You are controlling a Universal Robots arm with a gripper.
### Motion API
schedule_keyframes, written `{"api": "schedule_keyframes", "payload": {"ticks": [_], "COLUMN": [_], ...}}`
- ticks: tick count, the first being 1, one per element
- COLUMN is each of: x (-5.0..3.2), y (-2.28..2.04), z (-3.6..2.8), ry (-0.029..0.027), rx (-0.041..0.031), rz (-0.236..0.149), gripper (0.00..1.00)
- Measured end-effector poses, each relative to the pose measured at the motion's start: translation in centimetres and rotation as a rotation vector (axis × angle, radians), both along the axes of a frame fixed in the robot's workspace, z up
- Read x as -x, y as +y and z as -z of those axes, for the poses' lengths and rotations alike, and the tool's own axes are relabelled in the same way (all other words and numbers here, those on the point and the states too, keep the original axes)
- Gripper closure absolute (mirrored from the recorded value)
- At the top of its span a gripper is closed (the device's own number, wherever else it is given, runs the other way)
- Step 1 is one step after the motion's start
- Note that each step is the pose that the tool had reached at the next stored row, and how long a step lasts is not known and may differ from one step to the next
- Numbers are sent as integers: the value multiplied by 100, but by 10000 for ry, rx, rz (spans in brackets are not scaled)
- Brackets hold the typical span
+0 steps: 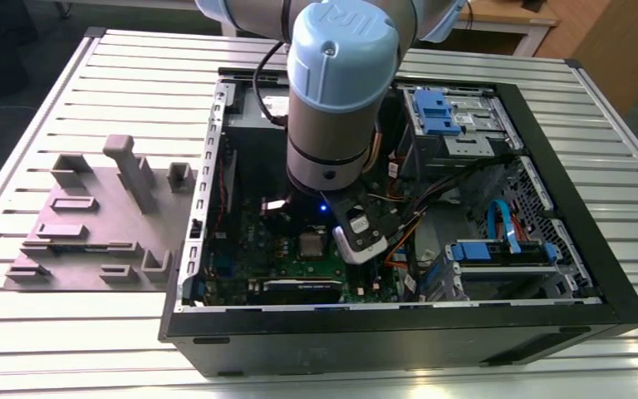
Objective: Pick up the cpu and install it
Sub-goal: 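Place the cpu into insertion slot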
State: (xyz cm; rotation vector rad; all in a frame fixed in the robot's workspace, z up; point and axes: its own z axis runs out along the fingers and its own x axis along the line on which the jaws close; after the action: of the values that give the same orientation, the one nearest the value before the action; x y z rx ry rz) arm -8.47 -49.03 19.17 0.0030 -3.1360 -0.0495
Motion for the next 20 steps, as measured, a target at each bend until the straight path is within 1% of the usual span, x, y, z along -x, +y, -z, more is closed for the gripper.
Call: {"api": "schedule_keyframes", "payload": {"ticks": [7, 10, 20], "x": [10, 11, 11], "y": [0, 0, 0], "z": [4, 18, 31], "ry": [-4, -4, -3], "rx": [-2, -1, 1], "rz": [0, 0, 0], "gripper": [53, 53, 53]}}
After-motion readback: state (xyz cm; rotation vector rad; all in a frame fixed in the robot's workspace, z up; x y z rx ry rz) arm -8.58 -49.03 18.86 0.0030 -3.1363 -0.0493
